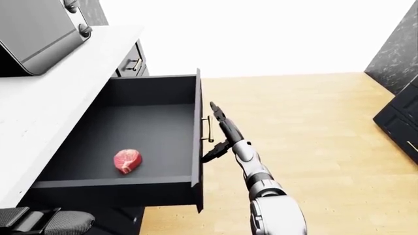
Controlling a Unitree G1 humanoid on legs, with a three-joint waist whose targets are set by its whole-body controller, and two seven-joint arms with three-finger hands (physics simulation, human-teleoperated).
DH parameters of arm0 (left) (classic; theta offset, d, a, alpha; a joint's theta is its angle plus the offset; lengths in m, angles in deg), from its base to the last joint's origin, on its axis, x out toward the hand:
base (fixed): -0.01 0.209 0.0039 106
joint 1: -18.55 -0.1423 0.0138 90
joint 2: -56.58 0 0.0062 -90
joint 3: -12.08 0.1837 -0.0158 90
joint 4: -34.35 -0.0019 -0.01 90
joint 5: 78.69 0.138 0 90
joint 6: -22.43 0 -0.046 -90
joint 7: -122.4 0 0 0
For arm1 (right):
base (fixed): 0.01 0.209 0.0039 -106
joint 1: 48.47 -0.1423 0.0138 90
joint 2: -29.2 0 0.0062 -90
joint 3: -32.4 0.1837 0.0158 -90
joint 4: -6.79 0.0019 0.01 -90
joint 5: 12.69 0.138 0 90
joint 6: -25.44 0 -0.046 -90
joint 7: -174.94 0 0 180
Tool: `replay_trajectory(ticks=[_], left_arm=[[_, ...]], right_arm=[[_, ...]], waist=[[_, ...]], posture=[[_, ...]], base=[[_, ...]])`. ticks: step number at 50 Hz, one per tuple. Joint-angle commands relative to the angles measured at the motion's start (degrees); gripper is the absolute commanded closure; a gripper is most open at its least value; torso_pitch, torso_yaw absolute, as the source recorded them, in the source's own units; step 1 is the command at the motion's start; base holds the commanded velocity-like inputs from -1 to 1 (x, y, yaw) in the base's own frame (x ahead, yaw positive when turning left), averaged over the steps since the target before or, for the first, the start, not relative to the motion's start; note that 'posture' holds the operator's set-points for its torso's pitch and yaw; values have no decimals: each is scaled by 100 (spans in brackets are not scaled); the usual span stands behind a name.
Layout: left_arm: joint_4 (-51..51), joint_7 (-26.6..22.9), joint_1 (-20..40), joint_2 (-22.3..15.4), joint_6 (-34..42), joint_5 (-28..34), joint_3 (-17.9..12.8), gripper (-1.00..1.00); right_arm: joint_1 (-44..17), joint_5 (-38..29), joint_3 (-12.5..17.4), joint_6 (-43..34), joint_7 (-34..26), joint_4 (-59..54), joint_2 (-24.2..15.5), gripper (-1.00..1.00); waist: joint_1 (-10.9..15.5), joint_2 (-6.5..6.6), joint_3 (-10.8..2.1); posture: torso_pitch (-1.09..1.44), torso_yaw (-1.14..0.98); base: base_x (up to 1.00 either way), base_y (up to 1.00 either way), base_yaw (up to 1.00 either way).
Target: Close the right drawer.
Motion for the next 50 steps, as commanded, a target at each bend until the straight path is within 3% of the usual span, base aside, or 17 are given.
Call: replay_trajectory(ticks=[1,13,26,50], left_arm=[[134,15,34,-42,-88,5,-76,-100],[134,-22,24,-11,-100,2,-88,-100],[135,146,33,-214,-87,-100,-148,-100],[135,79,0,-141,-120,-83,-144,-100]], right_arm=[[-242,193,3,376,-247,273,109,-100],[-201,225,-47,432,-465,278,172,-100],[-143,103,-138,481,-486,284,292,-100],[-204,125,-230,547,-638,334,429,-100]], waist=[[32,10,-136],[30,18,-144],[30,32,-140],[36,40,-110]], posture=[[0,0],[0,0],[0,0],[0,0]], base=[[0,0,0],[0,0,0],[0,0,0],[0,0,0]])
